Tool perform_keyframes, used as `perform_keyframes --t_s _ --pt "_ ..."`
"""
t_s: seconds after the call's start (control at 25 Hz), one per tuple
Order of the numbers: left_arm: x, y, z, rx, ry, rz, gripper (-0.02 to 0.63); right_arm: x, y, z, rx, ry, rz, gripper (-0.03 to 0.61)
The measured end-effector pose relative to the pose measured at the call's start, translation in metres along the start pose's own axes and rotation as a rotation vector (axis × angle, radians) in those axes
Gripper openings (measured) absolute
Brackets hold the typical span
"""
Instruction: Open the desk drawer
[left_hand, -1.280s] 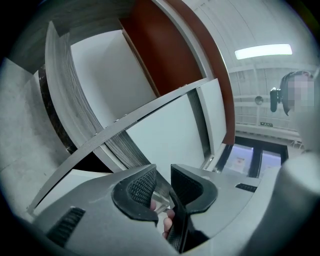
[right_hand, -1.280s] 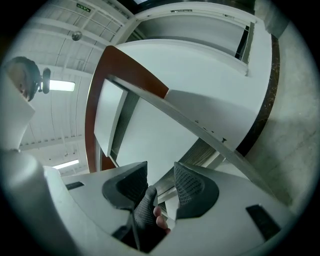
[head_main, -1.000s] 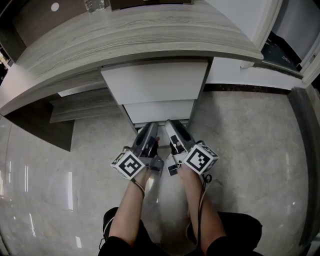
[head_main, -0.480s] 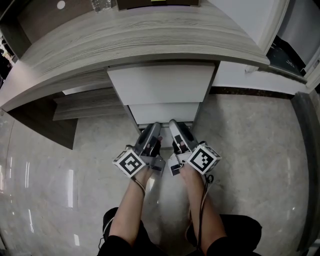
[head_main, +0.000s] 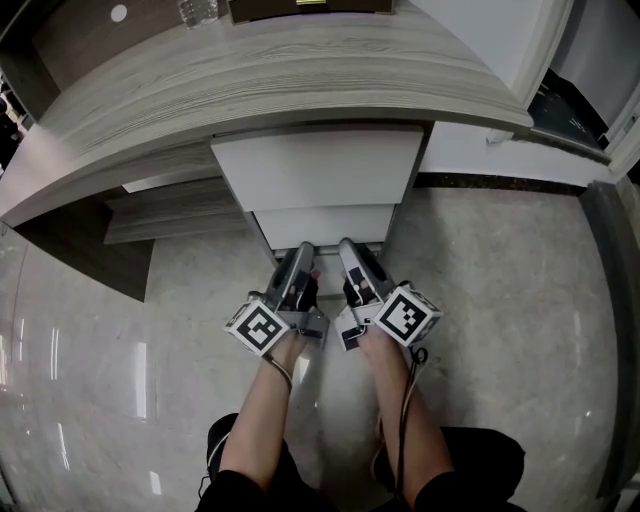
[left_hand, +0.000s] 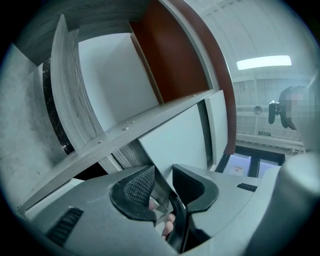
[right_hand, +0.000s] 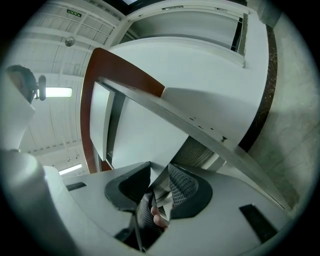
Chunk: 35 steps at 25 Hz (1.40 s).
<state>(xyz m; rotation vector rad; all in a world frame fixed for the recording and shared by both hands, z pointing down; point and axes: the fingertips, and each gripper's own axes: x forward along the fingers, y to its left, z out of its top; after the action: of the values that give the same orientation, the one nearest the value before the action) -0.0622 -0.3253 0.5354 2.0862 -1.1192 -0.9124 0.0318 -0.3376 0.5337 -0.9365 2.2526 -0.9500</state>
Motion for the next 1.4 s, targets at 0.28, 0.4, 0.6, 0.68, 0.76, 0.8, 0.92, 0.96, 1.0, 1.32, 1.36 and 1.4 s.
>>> perform_keyframes --t_s 0.28,0.4,0.6,0.68,0.76,0.8,0.92,0.96,1.0,1.32,1.36,1.4 --pt "-0.004 -0.005 -0.001 0.041 0.009 -0.005 0.088 -0.004 0.006 0.001 -0.048 0.001 0.003 0.081" --pt "-0.007 -0.007 -0.001 0.058 0.014 -0.001 0.079 -0.006 0.01 0.001 -0.066 0.001 -0.003 0.074" --pt "-0.01 -0.008 -0.002 0.095 0.032 0.013 0.074 -0.011 0.011 -0.002 -0.1 0.011 -0.012 0.061" --pt "-0.012 -0.009 -0.003 0.095 0.037 0.011 0.069 -0.013 0.012 -0.002 -0.112 0.009 -0.013 0.06" --pt "-0.014 -0.011 -0.003 0.096 0.04 0.011 0.069 -0.015 0.014 -0.003 -0.12 0.005 -0.013 0.057" --pt "-0.015 -0.012 -0.003 0.098 0.041 0.008 0.069 -0.016 0.014 -0.003 -0.124 0.003 -0.014 0.056" --pt "-0.018 -0.016 -0.005 0.104 0.046 -0.006 0.067 -0.021 0.016 -0.003 -0.141 0.001 -0.018 0.051" --pt "-0.019 -0.017 -0.006 0.102 0.046 -0.009 0.066 -0.022 0.017 -0.003 -0.148 0.002 -0.019 0.049" --pt "-0.021 -0.019 -0.006 0.099 0.046 -0.011 0.064 -0.024 0.019 -0.003 -0.154 0.003 -0.019 0.049" --pt "-0.031 -0.028 -0.01 0.091 0.053 -0.018 0.063 -0.038 0.025 -0.007 -0.186 0.004 -0.036 0.037" --pt "-0.033 -0.029 -0.011 0.092 0.056 -0.019 0.063 -0.04 0.025 -0.008 -0.194 0.005 -0.041 0.037" --pt "-0.034 -0.03 -0.012 0.093 0.058 -0.021 0.063 -0.042 0.026 -0.009 -0.202 0.006 -0.045 0.034"
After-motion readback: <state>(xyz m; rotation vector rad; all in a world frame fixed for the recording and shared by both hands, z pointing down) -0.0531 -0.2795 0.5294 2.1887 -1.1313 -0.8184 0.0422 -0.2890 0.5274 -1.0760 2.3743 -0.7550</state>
